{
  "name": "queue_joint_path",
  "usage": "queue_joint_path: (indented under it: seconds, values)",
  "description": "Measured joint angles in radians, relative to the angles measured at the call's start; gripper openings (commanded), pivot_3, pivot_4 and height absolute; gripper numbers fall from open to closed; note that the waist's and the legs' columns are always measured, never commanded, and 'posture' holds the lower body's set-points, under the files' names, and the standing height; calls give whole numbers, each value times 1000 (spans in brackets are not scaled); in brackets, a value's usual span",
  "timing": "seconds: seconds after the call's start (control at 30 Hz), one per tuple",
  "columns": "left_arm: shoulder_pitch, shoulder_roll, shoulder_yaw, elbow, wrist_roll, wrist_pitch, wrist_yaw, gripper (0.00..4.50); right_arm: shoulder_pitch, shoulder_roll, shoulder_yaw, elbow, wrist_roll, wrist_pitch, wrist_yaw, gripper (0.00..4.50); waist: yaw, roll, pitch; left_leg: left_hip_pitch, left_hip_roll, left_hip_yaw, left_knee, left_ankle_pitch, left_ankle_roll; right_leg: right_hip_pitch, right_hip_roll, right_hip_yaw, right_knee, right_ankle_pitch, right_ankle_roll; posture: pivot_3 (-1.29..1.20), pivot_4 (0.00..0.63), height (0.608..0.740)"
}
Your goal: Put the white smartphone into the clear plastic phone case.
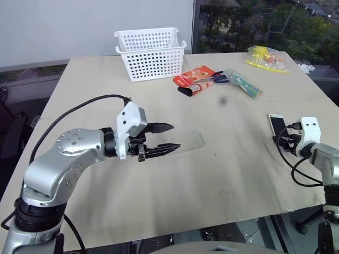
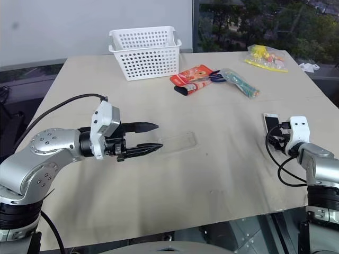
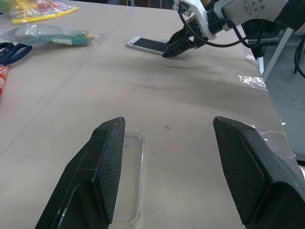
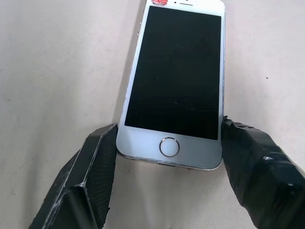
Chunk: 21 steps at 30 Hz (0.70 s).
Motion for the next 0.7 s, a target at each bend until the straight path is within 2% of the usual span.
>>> queue_joint_path:
  seconds: [0.17,0.23,0.37,0.5,0.6,0.7]
  values:
    - [1,-2,1,12,0,-4,3,2992,15,-65,107,-2,-9,-187,207,2861,0,10,7,-3,0,1,-1,3,5,-7,2,2,3,0,0,0,150,740]
    - [-2,-51,2,35,-1,-18,26,2992,-3,-93,173,-70,38,-203,358,2861,4,17,11,-4,-1,0,-4,3,5,-10,4,3,6,0,0,0,150,740]
    - [-1,-80,-3,66,21,-56,40,2992,-53,-146,244,-177,77,-256,519,2861,12,18,12,-8,-1,-6,-7,2,5,-14,8,0,7,1,0,0,150,740]
    - [-14,-79,-37,129,80,-106,32,2992,-160,-194,367,-171,30,-438,700,2861,15,18,12,-10,-1,-8,-10,2,5,-15,9,-2,4,1,-3,0,150,740]
    - [-69,-74,-59,205,132,-151,10,2992,-274,-163,466,-71,-8,-559,814,2861,17,19,14,-13,-1,-8,-7,2,5,-16,8,-3,3,0,-3,0,150,740]
    - [-121,-57,-79,286,185,-213,-36,2992,-436,-124,558,144,-94,-752,919,2861,19,19,17,-14,-2,-7,-5,2,5,-16,6,-3,3,1,-2,0,150,740]
